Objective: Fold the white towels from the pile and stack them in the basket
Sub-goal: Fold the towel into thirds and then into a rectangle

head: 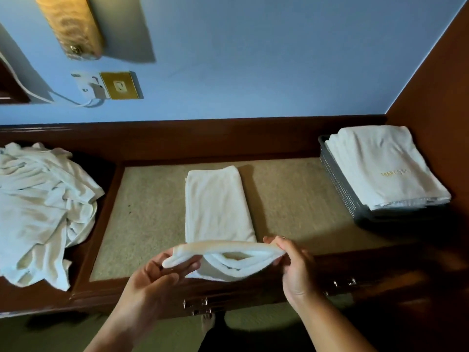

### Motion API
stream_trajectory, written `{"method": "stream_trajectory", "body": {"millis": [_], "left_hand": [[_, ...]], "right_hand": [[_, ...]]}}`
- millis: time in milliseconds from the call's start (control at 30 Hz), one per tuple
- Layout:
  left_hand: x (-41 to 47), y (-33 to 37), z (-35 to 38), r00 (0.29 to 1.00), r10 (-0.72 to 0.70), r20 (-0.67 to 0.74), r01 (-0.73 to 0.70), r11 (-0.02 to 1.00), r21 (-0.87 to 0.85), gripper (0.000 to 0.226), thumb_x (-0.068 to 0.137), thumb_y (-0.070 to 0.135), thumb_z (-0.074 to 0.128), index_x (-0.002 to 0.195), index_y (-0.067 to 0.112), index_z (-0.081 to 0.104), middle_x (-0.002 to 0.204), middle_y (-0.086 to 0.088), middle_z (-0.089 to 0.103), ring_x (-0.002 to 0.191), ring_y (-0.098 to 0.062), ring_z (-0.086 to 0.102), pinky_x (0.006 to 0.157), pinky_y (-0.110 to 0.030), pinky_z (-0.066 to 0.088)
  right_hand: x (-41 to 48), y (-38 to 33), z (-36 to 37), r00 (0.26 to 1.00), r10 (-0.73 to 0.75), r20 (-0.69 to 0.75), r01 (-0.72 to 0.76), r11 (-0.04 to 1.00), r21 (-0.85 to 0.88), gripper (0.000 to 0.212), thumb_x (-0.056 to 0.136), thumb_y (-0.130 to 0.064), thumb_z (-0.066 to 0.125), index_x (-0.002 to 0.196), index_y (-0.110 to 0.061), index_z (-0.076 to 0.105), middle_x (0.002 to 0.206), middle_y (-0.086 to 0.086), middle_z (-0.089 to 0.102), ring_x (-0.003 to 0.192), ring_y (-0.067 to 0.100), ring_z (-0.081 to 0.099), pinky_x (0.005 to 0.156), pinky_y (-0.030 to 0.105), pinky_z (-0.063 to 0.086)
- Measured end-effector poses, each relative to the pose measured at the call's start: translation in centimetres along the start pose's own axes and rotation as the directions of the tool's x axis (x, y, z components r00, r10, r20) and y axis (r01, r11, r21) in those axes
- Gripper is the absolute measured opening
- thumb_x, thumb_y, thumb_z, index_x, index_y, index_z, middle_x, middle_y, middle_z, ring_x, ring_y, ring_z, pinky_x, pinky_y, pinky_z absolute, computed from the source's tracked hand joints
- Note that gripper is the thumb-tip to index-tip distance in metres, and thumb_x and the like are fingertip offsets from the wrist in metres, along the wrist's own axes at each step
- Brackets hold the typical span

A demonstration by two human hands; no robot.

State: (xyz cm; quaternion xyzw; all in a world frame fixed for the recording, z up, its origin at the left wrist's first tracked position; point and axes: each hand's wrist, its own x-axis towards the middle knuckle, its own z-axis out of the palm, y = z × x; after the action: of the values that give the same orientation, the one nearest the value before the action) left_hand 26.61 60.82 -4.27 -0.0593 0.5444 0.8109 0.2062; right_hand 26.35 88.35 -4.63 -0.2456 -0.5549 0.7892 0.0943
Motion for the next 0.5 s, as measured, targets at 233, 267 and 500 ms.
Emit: {"method": "stream_trajectory", "body": {"millis": [233, 267, 500], "left_hand": [[11.7, 6.4, -0.2, 0.986, 0.072, -0.151, -0.015, 0.938, 0.347, 0.02, 0.096, 0.009, 0.061, 0.112, 0.005, 0.069, 0.1, -0.012, 0.078, 0.096, -0.026, 0.075, 0.074, -0.035, 0.046], [13.4, 7.2, -0.5, 0.985, 0.045, -0.165, 0.014, 0.94, 0.341, 0.019, 0.097, 0.012, 0.06, 0.111, 0.004, 0.07, 0.099, -0.012, 0.078, 0.092, -0.026, 0.075, 0.071, -0.034, 0.046], [21.0, 7.1, -2.2, 0.965, -0.108, -0.24, 0.211, 0.865, 0.456, 0.023, 0.101, 0.019, 0.059, 0.101, -0.002, 0.068, 0.084, -0.016, 0.077, 0.063, -0.024, 0.071, 0.055, -0.028, 0.041]], "right_hand": [[9.1, -2.3, 4.9, 0.993, -0.05, 0.108, 0.065, 0.988, -0.137, 0.028, 0.089, -0.001, 0.064, 0.069, -0.014, 0.078, 0.078, 0.011, 0.075, 0.08, 0.016, 0.068, 0.08, 0.031, 0.049], [10.4, -2.3, 5.7, 0.992, -0.064, 0.106, 0.081, 0.982, -0.172, 0.025, 0.087, -0.002, 0.069, 0.071, -0.017, 0.079, 0.079, 0.009, 0.075, 0.079, 0.014, 0.068, 0.078, 0.028, 0.049], [16.2, 1.4, 7.0, 0.997, -0.073, 0.034, 0.08, 0.915, -0.395, 0.02, 0.082, 0.0, 0.076, 0.077, -0.019, 0.074, 0.079, -0.003, 0.075, 0.078, 0.01, 0.067, 0.076, 0.027, 0.05]]}}
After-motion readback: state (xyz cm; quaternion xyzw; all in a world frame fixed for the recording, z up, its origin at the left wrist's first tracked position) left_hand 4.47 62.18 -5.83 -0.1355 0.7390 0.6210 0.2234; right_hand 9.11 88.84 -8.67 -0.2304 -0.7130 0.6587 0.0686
